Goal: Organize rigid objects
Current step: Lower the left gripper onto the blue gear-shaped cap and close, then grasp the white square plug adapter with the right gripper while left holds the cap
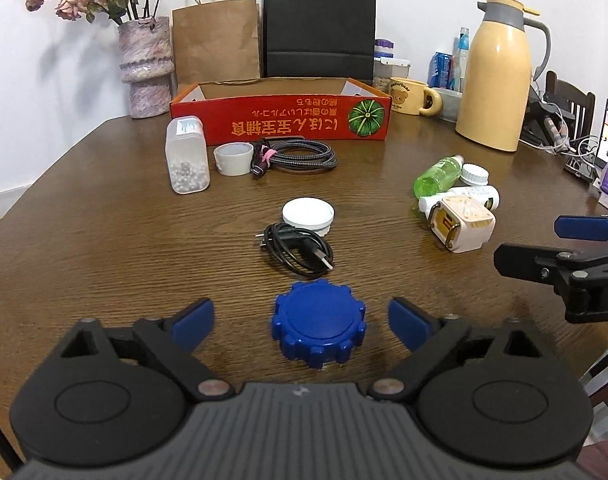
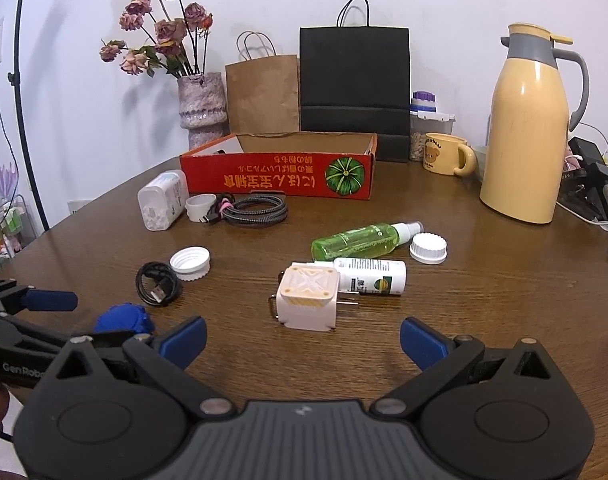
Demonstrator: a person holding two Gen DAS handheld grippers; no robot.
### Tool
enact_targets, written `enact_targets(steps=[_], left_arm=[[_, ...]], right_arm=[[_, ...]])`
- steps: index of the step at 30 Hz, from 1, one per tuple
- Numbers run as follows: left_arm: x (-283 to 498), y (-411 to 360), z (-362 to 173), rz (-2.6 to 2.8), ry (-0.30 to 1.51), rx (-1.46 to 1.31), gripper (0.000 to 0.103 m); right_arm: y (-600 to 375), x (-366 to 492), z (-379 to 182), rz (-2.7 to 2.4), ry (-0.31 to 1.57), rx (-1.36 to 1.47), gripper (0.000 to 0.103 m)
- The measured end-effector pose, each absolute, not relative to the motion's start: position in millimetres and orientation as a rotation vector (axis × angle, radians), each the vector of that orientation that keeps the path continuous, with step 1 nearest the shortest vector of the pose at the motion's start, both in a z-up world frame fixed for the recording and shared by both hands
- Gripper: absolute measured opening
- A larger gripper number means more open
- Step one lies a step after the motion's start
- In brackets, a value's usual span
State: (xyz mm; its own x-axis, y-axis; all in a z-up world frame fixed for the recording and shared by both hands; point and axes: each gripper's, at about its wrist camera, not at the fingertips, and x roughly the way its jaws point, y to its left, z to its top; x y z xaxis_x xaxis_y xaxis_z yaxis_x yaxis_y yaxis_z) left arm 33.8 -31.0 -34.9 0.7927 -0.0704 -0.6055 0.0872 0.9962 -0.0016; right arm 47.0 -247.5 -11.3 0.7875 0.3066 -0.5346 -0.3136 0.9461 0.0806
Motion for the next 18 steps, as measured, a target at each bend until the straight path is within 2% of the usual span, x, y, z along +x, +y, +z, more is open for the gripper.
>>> enact_targets(steps=[2,5,6,18], left_arm=[[35.5,-32.1,-36.3,-0.091,0.658,0.028,0.081],[38.6,-29.6,-38.9,-0.11,0.676,0.001,0.056],[38.7,-28.6,-39.1,-0.104,0.674,-0.003,0.054],[38.2,-5.7,-25.6,-0.033,0.614,-0.054,0.054]], right_arm=[[-247.5,48.8,-13.3,0.336,0.577,-0.012,0.103],[-246.9,51.2,-15.3,0.338,0.583,-0.011,0.103],[-246.7,51.9,-15.7,0.339,0.585,-0.011,0.103],[-235.5,73.0,-25.6,0.311,0.606,-0.039,0.103]])
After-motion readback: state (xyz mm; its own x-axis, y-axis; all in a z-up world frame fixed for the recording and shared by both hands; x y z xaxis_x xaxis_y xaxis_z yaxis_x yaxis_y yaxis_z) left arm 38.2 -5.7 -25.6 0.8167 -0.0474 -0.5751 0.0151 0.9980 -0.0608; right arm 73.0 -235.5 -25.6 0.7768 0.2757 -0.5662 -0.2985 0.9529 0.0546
